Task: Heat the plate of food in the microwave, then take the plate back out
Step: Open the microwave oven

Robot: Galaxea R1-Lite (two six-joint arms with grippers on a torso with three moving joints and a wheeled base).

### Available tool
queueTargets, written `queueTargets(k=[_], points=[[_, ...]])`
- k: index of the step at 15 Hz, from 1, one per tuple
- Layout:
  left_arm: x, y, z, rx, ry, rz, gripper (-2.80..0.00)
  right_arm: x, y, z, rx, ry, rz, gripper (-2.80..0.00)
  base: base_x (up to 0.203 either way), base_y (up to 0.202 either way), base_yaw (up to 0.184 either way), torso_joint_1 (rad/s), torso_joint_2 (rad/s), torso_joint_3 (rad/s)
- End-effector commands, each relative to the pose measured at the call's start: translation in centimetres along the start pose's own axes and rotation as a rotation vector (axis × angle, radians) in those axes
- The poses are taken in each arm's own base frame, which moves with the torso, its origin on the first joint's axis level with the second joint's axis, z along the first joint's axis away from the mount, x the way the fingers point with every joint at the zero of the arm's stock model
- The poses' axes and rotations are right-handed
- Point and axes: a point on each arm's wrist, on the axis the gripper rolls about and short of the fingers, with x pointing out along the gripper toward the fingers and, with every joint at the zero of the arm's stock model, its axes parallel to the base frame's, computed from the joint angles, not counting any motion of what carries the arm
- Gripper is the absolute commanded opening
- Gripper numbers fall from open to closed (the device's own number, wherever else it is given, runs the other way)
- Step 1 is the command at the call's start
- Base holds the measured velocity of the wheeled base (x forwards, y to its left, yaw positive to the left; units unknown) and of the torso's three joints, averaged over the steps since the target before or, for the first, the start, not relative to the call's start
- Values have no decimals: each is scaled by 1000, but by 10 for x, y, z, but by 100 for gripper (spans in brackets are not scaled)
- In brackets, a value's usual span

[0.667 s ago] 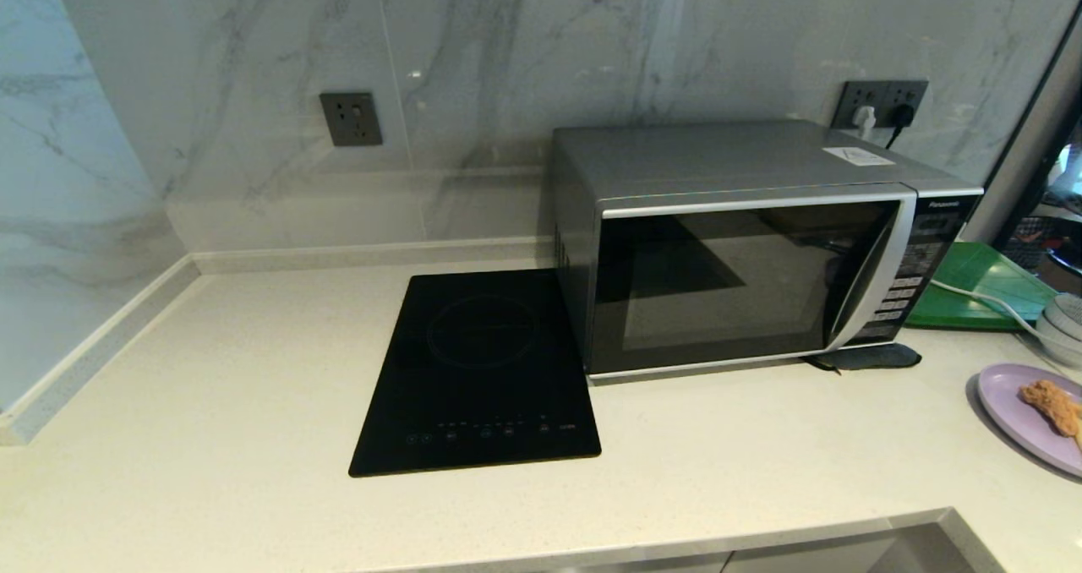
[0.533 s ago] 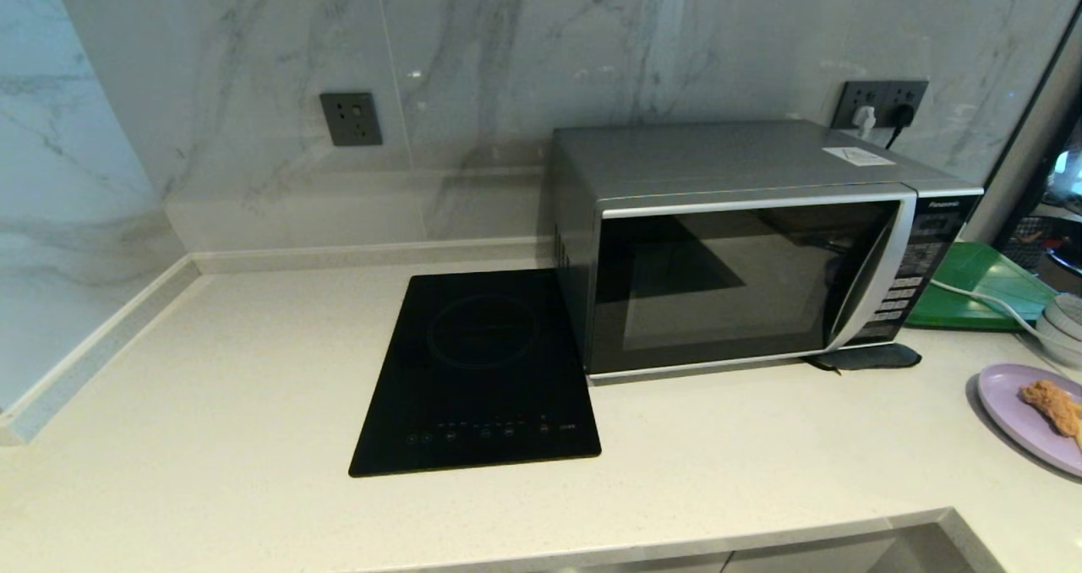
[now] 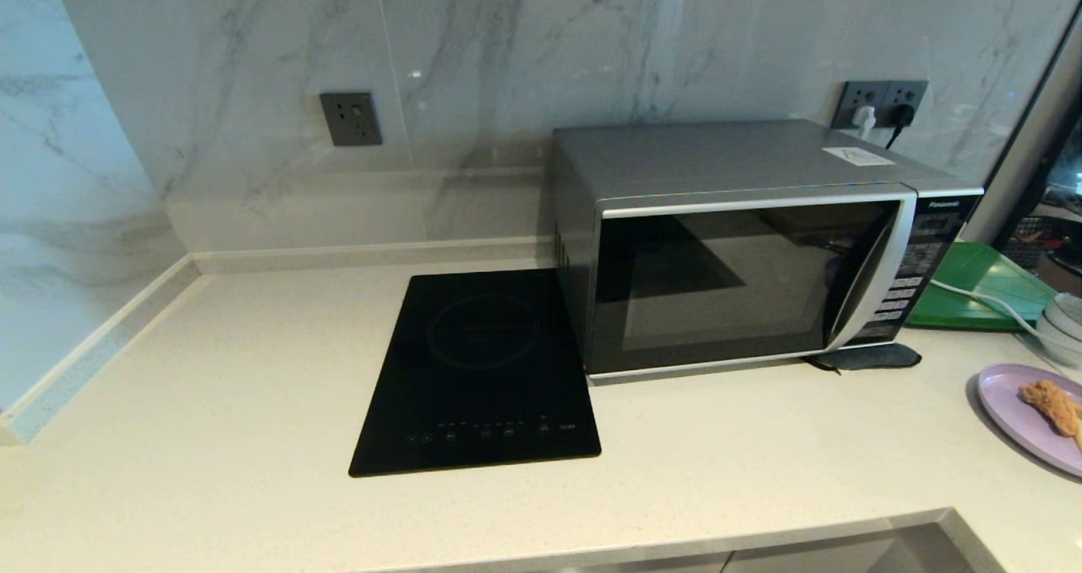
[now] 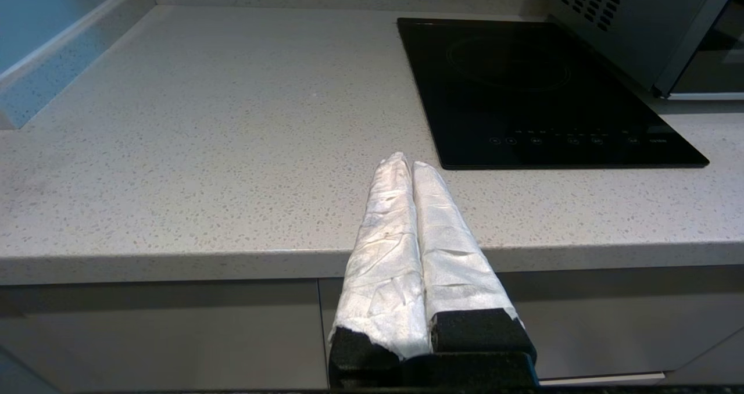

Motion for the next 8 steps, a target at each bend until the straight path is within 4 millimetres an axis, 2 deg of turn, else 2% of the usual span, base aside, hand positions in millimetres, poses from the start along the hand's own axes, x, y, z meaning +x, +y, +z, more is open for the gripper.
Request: queueTargets(k=[1,7,8], points=[[0,0,0,-1,0,1,-280,0,0,-1,1,4,-2,-280,0,0,0,0,0,0],[0,0,0,-1,0,1,-280,0,0,0,-3,1,-2,-280,0,0,0,0,0,0],[0,0,0,-1,0,1,-280,-2,1,9,-1,-20,-1,-280,0,0,0,0,0,0]])
